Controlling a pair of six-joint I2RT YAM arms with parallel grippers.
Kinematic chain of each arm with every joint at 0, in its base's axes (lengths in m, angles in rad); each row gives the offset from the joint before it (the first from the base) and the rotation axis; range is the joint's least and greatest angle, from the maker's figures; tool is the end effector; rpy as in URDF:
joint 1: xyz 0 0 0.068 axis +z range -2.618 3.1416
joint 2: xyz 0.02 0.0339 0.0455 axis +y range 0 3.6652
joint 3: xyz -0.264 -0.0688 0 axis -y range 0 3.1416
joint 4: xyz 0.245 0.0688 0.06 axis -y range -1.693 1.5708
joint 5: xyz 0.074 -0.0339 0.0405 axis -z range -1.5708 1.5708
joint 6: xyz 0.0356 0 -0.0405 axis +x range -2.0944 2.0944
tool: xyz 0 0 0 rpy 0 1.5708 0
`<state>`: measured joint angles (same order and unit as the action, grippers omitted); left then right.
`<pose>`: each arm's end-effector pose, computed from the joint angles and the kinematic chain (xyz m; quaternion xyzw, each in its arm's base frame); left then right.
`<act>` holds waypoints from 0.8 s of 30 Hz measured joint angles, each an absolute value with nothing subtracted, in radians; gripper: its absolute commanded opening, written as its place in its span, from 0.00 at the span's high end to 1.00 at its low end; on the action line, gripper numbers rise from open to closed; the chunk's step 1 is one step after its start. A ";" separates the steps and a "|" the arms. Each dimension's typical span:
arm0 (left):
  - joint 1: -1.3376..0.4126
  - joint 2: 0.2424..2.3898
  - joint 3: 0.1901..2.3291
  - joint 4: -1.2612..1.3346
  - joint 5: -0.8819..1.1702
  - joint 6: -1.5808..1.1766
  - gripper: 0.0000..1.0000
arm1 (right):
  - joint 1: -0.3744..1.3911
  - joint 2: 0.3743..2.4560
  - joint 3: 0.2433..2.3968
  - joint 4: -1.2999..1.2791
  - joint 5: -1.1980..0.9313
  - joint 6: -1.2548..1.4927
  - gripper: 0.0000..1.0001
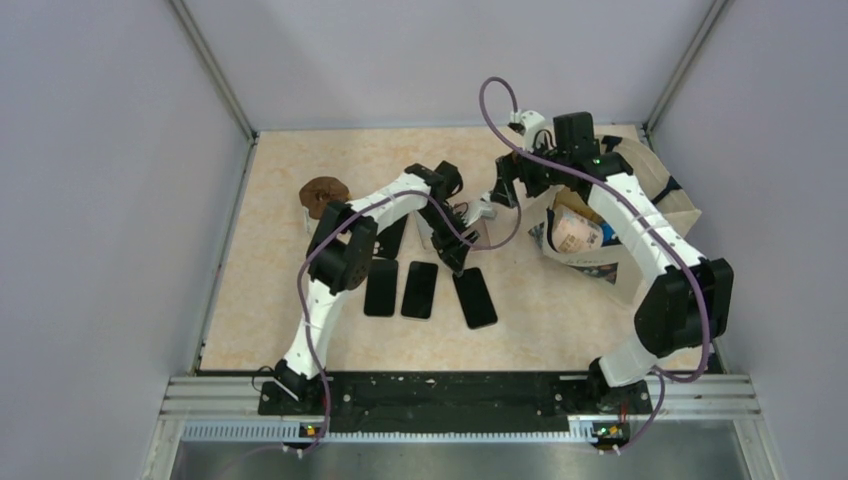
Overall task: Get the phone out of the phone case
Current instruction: Place the phone at the center of the board, then reset both arms
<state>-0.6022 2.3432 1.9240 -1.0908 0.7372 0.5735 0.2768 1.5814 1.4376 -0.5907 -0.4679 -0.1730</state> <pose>0.3643 -0.2795 0.1575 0.5262 0.7698 -0.3605 0.0232 0.3346 0.1117 0.3309 -0.2900 0.8456 0.2321 0.3835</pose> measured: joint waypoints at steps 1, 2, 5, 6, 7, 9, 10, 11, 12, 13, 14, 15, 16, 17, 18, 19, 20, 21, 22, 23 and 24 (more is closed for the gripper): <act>-0.602 2.331 1.911 -1.070 0.720 0.573 0.32 | 0.277 1.574 1.438 -0.592 -0.466 -0.175 0.01; -0.602 2.316 1.894 -1.042 0.697 0.570 0.32 | 0.277 1.563 1.438 -0.594 -0.462 -0.178 0.01; -0.601 2.263 1.834 -0.949 0.611 0.562 0.31 | 0.277 1.538 1.442 -0.598 -0.451 -0.190 0.01; -0.601 2.248 1.817 -0.930 0.589 0.561 0.31 | 0.277 1.530 1.443 -0.598 -0.447 -0.192 0.01; -0.599 2.230 1.794 -0.905 0.559 0.557 0.31 | 0.277 1.523 1.447 -0.603 -0.443 -0.199 0.01; -0.597 2.187 1.748 -0.862 0.508 0.548 0.30 | 0.277 1.513 1.462 -0.613 -0.435 -0.208 0.01; -0.596 2.159 1.723 -0.842 0.480 0.544 0.30 | 0.277 1.507 1.469 -0.616 -0.430 -0.212 0.01; -0.594 2.127 1.697 -0.820 0.452 0.539 0.29 | 0.277 1.500 1.475 -0.618 -0.426 -0.216 0.01; -0.593 2.090 1.670 -0.795 0.425 0.532 0.29 | 0.277 1.493 1.480 -0.619 -0.421 -0.218 0.01; -0.591 2.056 1.647 -0.775 0.402 0.524 0.28 | 0.277 1.483 1.487 -0.622 -0.413 -0.220 0.01; -0.590 2.006 1.609 -0.739 0.373 0.516 0.27 | 0.277 1.474 1.491 -0.623 -0.405 -0.221 0.01; -0.587 1.951 1.573 -0.716 0.346 0.504 0.26 | 0.276 1.463 1.497 -0.623 -0.394 -0.223 0.01; -0.583 1.898 1.541 -0.694 0.322 0.493 0.25 | 0.276 1.451 1.503 -0.625 -0.382 -0.224 0.01; -0.579 1.856 1.519 -0.677 0.304 0.484 0.25 | 0.276 1.439 1.507 -0.625 -0.371 -0.225 0.01; -0.574 1.805 1.493 -0.655 0.285 0.468 0.24 | 0.276 1.436 1.508 -0.623 -0.361 -0.225 0.01; -0.564 1.747 1.464 -0.628 0.265 0.450 0.24 | 0.276 1.414 1.508 -0.624 -0.348 -0.225 0.01; -0.554 1.708 1.449 -0.617 0.255 0.438 0.23 | 0.276 1.401 1.508 -0.625 -0.335 -0.225 0.01; -0.539 1.663 1.430 -0.598 0.246 0.421 0.23 | 0.276 1.387 1.508 -0.626 -0.323 -0.224 0.01; -0.519 1.620 1.412 -0.581 0.241 0.405 0.22 | 0.276 1.374 1.507 -0.627 -0.308 -0.223 0.01; -0.497 1.582 1.397 -0.567 0.238 0.389 0.20 | 0.276 1.359 1.505 -0.628 -0.294 -0.220 0.01; -0.469 1.544 1.380 -0.554 0.237 0.374 0.18 | 0.276 1.346 1.502 -0.627 -0.280 -0.216 0.01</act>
<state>-0.4694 1.5436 1.3804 -0.5545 0.2375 0.3737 0.2764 1.3464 1.5021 -0.6266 -0.2798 -0.2165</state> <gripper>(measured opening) 0.776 0.988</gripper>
